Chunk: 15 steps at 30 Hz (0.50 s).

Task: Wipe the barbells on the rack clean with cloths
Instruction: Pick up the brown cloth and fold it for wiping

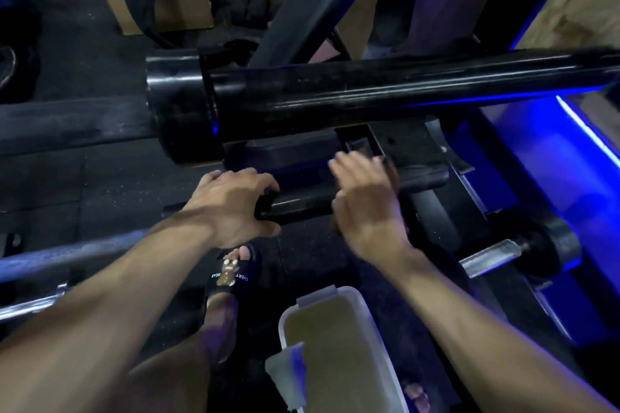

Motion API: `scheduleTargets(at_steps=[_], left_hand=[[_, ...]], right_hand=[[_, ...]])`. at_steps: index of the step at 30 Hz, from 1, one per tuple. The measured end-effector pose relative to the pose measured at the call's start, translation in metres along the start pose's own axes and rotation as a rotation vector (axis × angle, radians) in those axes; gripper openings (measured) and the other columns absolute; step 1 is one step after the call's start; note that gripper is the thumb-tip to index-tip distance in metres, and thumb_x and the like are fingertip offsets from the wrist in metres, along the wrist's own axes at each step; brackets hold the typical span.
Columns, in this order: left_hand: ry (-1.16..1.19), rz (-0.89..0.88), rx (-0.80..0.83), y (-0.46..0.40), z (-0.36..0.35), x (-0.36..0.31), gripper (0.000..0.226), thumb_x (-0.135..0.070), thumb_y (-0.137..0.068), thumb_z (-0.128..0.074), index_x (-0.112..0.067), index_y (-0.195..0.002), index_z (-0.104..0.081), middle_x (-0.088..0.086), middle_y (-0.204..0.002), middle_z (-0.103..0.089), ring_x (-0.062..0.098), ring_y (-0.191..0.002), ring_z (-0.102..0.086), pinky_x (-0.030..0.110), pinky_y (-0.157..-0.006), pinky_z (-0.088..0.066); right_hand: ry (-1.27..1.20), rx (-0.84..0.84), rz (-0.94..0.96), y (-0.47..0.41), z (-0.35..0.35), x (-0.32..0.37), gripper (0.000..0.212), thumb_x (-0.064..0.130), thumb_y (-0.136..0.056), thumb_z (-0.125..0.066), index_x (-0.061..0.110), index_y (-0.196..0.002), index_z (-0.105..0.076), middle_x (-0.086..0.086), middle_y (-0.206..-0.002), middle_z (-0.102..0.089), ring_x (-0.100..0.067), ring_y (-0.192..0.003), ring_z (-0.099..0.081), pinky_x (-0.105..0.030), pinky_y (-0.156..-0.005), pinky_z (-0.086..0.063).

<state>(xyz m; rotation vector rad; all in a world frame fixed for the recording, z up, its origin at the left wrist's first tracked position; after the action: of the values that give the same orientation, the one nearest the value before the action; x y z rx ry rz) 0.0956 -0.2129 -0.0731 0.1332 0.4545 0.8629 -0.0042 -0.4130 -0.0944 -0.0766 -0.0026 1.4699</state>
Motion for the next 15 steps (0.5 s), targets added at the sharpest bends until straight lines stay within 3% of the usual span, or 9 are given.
scheduleTargets(at_steps=[2, 4, 6, 7, 9, 11, 13, 15], left_hand=[[0.003, -0.018, 0.012, -0.003, -0.002, -0.009, 0.059, -0.068, -0.082, -0.064, -0.043, -0.134, -0.049, -0.016, -0.119, -0.052, 0.015, -0.118, -0.052, 0.038, -0.115, -0.027], [0.021, -0.009, 0.023, -0.006, -0.003, -0.020, 0.061, -0.070, -0.092, -0.050, -0.038, -0.143, -0.046, -0.012, -0.132, -0.055, 0.017, -0.127, -0.050, 0.040, -0.119, -0.024], [0.063, 0.029, 0.037, -0.007, -0.003, -0.027, 0.058, -0.065, -0.099, -0.041, -0.033, -0.148, -0.044, -0.007, -0.138, -0.059, 0.019, -0.131, -0.049, 0.038, -0.118, -0.025], [0.080, 0.042, 0.041, -0.008, -0.003, -0.028, 0.057, -0.063, -0.101, -0.040, -0.032, -0.148, -0.044, -0.005, -0.138, -0.060, 0.020, -0.131, -0.050, 0.037, -0.117, -0.027], [0.090, 0.045, 0.034, -0.008, -0.004, -0.030, 0.055, -0.061, -0.101, -0.041, -0.030, -0.147, -0.045, -0.003, -0.137, -0.062, 0.021, -0.129, -0.052, 0.036, -0.112, -0.030], [0.082, 0.044, 0.017, -0.008, -0.004, -0.031, 0.054, -0.060, -0.101, -0.045, -0.030, -0.145, -0.047, -0.003, -0.135, -0.062, 0.021, -0.127, -0.053, 0.033, -0.108, -0.031], [0.066, 0.039, -0.011, -0.009, -0.004, -0.033, 0.051, -0.059, -0.098, -0.051, -0.030, -0.141, -0.050, -0.006, -0.130, -0.064, 0.019, -0.124, -0.055, 0.032, -0.106, -0.034], [0.050, 0.029, -0.040, -0.009, -0.003, -0.035, 0.049, -0.058, -0.095, -0.058, -0.031, -0.135, -0.052, -0.009, -0.125, -0.065, 0.017, -0.118, -0.057, 0.033, -0.104, -0.037]], right_hand=[[-0.073, -0.029, 0.132, 0.003, 0.006, -0.006, 0.067, 0.028, -0.088, -0.026, 0.004, -0.146, -0.052, -0.013, -0.154, -0.047, -0.029, -0.144, -0.042, -0.047, -0.123, -0.025], [-0.032, -0.030, 0.113, -0.002, 0.003, -0.042, 0.065, 0.025, -0.085, -0.030, -0.002, -0.136, -0.060, -0.014, -0.147, -0.055, -0.031, -0.136, -0.052, -0.046, -0.117, -0.036], [-0.069, -0.097, -0.088, -0.010, 0.000, -0.079, 0.055, 0.019, -0.083, -0.042, -0.006, -0.126, -0.066, -0.017, -0.140, -0.061, -0.036, -0.130, -0.056, -0.048, -0.115, -0.041], [-0.077, -0.051, -0.218, -0.011, -0.001, -0.094, 0.052, 0.017, -0.088, -0.043, -0.002, -0.132, -0.063, -0.015, -0.145, -0.057, -0.033, -0.136, -0.050, -0.044, -0.120, -0.033], [-0.092, -0.031, -0.385, -0.012, -0.004, -0.107, 0.054, 0.022, -0.095, -0.035, 0.005, -0.142, -0.056, -0.009, -0.152, -0.050, -0.026, -0.143, -0.039, -0.036, -0.126, -0.015], [-0.119, -0.060, -0.456, -0.016, -0.006, -0.099, 0.063, 0.028, -0.090, -0.025, 0.007, -0.140, -0.059, -0.009, -0.150, -0.052, -0.025, -0.141, -0.040, -0.038, -0.125, -0.015], [-0.043, -0.020, -0.333, -0.016, -0.002, -0.070, 0.064, 0.030, -0.090, -0.022, 0.012, -0.135, -0.062, -0.008, -0.147, -0.052, -0.028, -0.139, -0.042, -0.046, -0.119, -0.024], [-0.039, -0.039, -0.064, -0.002, -0.004, -0.036, 0.056, 0.027, -0.093, -0.034, 0.006, -0.138, -0.060, -0.013, -0.151, -0.048, -0.033, -0.141, -0.039, -0.053, -0.119, -0.025]])
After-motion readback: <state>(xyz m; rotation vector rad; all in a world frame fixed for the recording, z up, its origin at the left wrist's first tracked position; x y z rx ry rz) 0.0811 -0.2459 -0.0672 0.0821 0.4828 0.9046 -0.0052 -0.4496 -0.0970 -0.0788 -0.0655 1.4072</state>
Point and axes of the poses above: each hand's wrist, its own y-axis away from the middle knuckle, its own z-axis out of the back of the hand, x = y × z, the point moved 1 cm from there along -y, towards the middle knuckle
